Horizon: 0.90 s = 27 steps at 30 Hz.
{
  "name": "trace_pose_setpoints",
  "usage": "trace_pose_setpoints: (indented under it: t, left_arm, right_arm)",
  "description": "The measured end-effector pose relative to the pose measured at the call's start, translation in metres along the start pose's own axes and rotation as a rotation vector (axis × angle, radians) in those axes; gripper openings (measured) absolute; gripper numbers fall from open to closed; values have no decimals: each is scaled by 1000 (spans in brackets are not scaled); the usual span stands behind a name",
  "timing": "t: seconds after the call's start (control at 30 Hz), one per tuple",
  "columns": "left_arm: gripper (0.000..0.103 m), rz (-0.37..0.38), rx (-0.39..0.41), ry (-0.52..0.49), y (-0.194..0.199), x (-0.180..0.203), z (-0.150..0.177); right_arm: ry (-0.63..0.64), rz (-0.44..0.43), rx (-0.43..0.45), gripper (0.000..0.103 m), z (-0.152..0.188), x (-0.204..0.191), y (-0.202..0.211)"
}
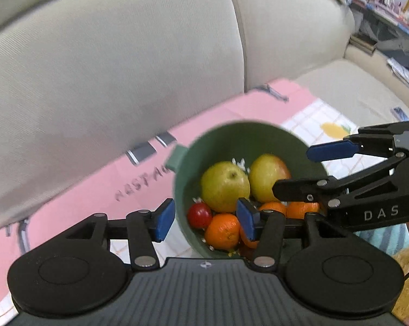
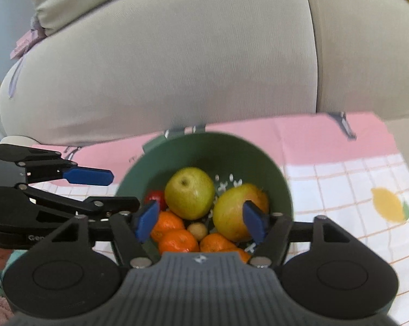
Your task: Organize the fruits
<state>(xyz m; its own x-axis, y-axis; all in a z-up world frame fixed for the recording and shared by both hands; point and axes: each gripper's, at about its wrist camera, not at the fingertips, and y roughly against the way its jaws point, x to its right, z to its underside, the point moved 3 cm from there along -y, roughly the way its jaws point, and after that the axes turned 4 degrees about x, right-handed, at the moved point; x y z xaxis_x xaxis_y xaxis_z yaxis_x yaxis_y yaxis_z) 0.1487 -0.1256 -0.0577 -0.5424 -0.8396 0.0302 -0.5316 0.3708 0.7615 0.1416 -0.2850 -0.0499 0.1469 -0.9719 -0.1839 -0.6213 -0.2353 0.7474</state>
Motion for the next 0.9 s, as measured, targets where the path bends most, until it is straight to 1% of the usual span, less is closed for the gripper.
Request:
trace_pose_setpoints:
  t: [0.07, 0.1, 0.13, 0.17, 0.2, 0.27, 0.33, 0.4, 0.43, 0.5, 0.6, 0.63, 0.67, 0.77, 0.9]
  left_arm:
    - [62, -35, 50, 0, 18, -3, -3]
    - [62, -56, 70, 1, 26, -3, -4]
    - [63, -77, 91, 3, 35, -4, -6]
    - [64, -98, 116, 6, 46, -5, -7]
    - [67, -113, 136, 7, 55, -7, -7]
    - [71, -149, 184, 4, 74, -8, -7]
    - [80, -189, 230, -7, 92, -10, -6]
    - [84, -234, 274, -6, 109, -11, -4]
    - [89, -255, 296, 3, 117, -12, -3]
    - [95, -279, 341, 26, 130, -14, 1]
    - [95, -293, 408, 87, 144, -16, 9]
    - [95, -301, 417, 112, 147, -16, 12]
    - [95, -315, 424, 134, 149, -16, 16]
    - [95, -348, 450, 153, 154, -12, 28]
    - [95, -347, 425, 166, 153, -8, 41]
  right_arm:
    - [30, 2, 34, 72, -4, -9, 11]
    - [40, 4, 55, 74, -6, -13, 16]
    - [48, 5, 81, 79, -7, -17, 22]
    - [56, 4, 108, 82, -8, -21, 28]
    - [62, 3, 127, 82, -9, -25, 33]
    - [77, 1, 158, 87, -8, -32, 43]
    - [98, 10, 181, 87, -8, -41, 51]
    - [125, 33, 207, 90, -7, -51, 62]
    - [137, 47, 222, 91, -6, -55, 66]
    - [158, 69, 248, 91, -2, -63, 75]
    - [161, 88, 261, 95, 8, -70, 87]
    - [157, 94, 262, 97, 12, -71, 90]
    - [154, 100, 261, 97, 16, -72, 93]
    - [143, 121, 257, 97, 27, -76, 98]
    - [114, 183, 290, 99, 40, -79, 106]
